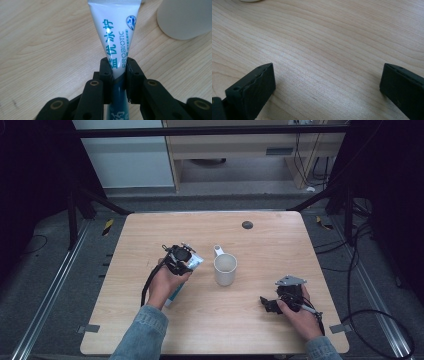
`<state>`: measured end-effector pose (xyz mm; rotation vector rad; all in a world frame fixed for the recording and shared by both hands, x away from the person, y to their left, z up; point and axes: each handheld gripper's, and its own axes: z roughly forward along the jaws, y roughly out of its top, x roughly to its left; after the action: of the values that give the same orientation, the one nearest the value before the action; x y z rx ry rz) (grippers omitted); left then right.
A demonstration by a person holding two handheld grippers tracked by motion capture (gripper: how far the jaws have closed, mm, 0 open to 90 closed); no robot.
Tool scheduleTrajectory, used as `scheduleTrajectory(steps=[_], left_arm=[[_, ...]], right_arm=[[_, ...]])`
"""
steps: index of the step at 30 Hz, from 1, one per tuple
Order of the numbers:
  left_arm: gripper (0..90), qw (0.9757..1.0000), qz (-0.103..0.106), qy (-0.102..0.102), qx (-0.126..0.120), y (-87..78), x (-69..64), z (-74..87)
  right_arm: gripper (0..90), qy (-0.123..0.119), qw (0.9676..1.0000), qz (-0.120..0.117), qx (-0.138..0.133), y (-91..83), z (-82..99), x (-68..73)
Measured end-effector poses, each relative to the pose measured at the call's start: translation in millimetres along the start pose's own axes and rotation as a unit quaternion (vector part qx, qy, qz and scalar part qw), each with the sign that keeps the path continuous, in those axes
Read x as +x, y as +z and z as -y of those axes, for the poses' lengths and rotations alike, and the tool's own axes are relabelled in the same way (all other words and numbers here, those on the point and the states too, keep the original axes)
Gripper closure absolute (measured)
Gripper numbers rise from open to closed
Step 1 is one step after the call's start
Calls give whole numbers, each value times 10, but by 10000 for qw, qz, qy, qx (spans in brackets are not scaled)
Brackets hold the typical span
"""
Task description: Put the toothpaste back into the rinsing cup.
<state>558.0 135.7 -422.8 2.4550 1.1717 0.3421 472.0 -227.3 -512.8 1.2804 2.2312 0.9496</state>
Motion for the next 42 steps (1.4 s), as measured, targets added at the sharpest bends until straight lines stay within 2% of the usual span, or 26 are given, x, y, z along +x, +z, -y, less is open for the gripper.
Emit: scheduleTrajectory(steps=[2, 9, 13, 18, 21, 23, 32, 34, 42], left_arm=[[774, 10000, -19, -29, -69, -75, 27, 13], [775, 9996, -37, -89, -265, -172, 54, 26], [775, 9990, -162, -135, -402, -233, 40, 31], [776, 9982, -150, -143, -559, -296, 16, 26], [775, 9974, -217, -103, -678, -338, -21, 16], [775, 9964, -180, -130, -823, -380, -43, 8], [775, 9954, -198, -112, -935, -401, -69, -72], [775, 9951, -209, -56, -968, -438, -89, -103], [775, 9930, -247, -74, -1154, -519, -132, -185]], right_arm=[[4, 5, 10000, 0, -1, 0, 0, 1], [4, 6, 10000, 0, -1, 0, 0, 1], [4, 11, 10000, -1, 2, 0, 0, 1], [4, 5, 10000, 1, -1, 0, 0, 0], [4, 15, 10000, 0, 1, 0, 0, 2], [4, 0, 10000, 1, 1, 0, 0, 0], [4, 8, 10000, -2, 2, 0, 1, 1], [4, 7, 10000, -1, -1, 0, 0, 1], [4, 22, 10000, -3, 3, 0, 1, 3]])
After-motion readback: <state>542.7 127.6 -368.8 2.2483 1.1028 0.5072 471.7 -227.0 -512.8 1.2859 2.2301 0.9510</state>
